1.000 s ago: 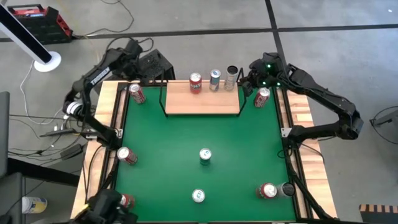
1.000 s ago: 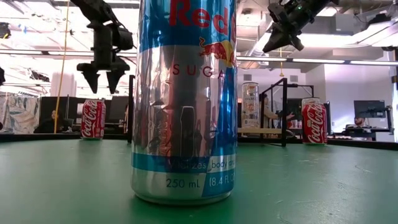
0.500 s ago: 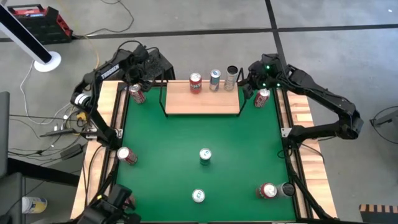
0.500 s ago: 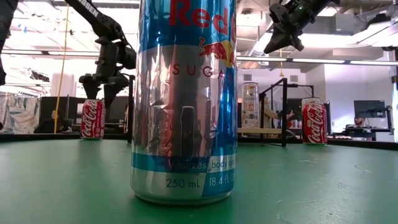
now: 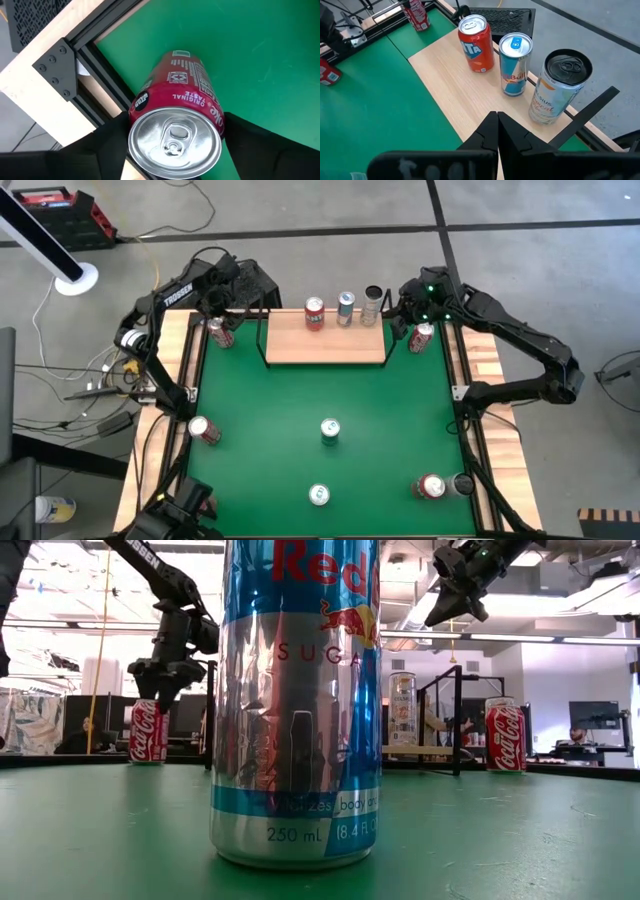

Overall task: Place canned beverage on shelf
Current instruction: Put the top left red soda can on the shelf

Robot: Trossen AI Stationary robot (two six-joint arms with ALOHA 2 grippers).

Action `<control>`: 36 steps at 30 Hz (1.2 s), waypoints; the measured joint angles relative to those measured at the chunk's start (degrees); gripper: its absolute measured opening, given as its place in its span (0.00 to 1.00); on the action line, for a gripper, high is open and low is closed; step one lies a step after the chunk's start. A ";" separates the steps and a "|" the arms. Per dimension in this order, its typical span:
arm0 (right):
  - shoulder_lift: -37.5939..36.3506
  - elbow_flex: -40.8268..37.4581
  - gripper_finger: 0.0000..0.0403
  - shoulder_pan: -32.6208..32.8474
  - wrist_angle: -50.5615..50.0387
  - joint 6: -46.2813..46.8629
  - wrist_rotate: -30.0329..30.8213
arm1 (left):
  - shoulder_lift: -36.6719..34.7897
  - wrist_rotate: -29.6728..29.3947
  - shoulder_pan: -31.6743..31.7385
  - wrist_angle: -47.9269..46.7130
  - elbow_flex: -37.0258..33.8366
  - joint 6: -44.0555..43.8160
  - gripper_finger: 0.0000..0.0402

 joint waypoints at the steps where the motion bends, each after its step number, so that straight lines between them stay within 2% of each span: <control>1: 0.00 0.00 0.06 0.00 -0.02 0.00 0.01 | 0.00 -0.13 -0.02 -0.17 0.00 0.00 0.65; 7: 0.00 0.00 0.06 0.00 -0.01 0.00 0.02 | -0.03 -0.01 -0.04 -1.59 0.27 0.33 0.65; 11: 0.00 0.00 0.06 0.00 0.00 -0.28 0.02 | -0.04 -1.38 -0.70 -5.42 4.36 1.33 0.65; 18: 0.00 0.00 0.06 0.00 0.00 -0.46 0.02 | -0.07 -5.41 -2.77 -10.11 19.89 1.50 0.65; 25: 0.00 0.00 0.06 0.00 0.02 -0.74 0.02 | -0.10 -5.12 -8.06 -5.00 37.15 2.53 0.65; 29: 0.00 0.00 0.06 0.00 0.02 -1.20 0.02 | -0.20 -2.46 -11.42 -1.68 42.45 3.87 0.65; 31: 0.00 0.00 0.06 0.00 0.02 -1.33 0.01 | -0.20 1.15 -12.96 -0.77 42.67 3.87 0.65; 36: 0.00 0.00 0.06 0.00 0.25 -1.41 0.02 | 1.99 5.12 -17.21 -0.88 42.56 3.86 0.65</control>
